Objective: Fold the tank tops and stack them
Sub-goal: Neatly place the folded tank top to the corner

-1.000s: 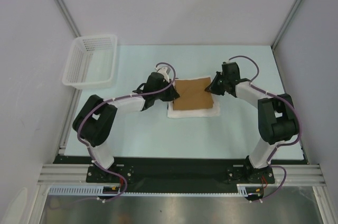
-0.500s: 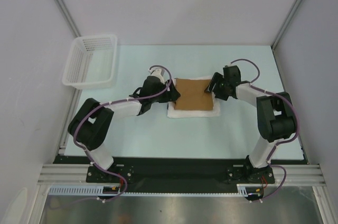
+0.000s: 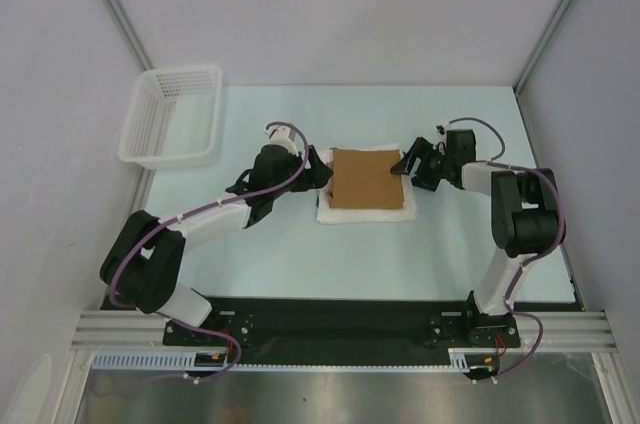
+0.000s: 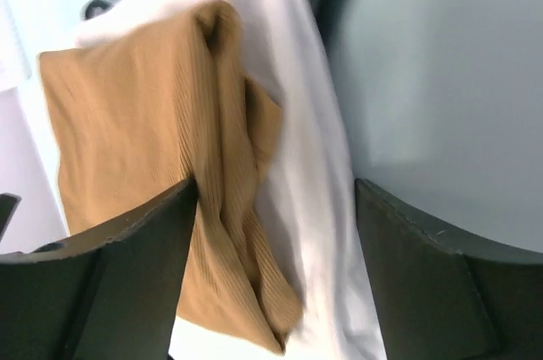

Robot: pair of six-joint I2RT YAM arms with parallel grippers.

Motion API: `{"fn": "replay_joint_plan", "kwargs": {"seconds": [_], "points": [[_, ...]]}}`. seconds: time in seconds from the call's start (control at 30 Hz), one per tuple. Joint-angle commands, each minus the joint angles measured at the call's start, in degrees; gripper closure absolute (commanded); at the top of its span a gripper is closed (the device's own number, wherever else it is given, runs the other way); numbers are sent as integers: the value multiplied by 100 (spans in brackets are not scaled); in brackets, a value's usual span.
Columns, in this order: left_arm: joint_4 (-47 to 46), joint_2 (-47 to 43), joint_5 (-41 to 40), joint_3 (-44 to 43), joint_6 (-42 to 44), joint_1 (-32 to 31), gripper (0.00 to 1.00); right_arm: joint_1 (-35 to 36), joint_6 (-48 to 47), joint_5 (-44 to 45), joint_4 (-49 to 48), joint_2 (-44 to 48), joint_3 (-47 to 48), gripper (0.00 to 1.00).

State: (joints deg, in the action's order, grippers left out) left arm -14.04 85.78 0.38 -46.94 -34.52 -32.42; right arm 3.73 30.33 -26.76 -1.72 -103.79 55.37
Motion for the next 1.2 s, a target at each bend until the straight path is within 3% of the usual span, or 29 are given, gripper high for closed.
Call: {"fn": "replay_joint_plan", "kwargs": {"seconds": [0.0, 0.1, 0.23, 0.33, 0.53, 0.67, 0.9, 1.17], "points": [[-55, -237, 102, 141, -81, 52, 18, 32, -80, -944, -478, -475, 149, 22], [-2, -377, 85, 255, -63, 52, 18, -64, 113, -1137, -821, -721, 44, 36], [16, -597, 32, 369, -37, 61, 18, -319, 534, -1454, -1453, -871, -123, 79], [86, -650, 14, 343, -2, 61, 18, -635, 737, -1595, -1726, -863, -229, 100], [148, -694, 93, 308, 16, 61, 18, -1557, 1010, -1121, -1770, -153, -728, 100], [25, -668, 172, 343, -28, 61, 18, -3040, 1633, -683, -2219, 665, -1695, 100], [129, -650, 322, 308, -81, 52, 20, -4685, 2345, 486, -2350, 2291, -3251, 100], [297, -1177, 384, 528, -55, 34, 20, -5330, 3207, 1655, -1930, 3944, -4271, 100]]}}
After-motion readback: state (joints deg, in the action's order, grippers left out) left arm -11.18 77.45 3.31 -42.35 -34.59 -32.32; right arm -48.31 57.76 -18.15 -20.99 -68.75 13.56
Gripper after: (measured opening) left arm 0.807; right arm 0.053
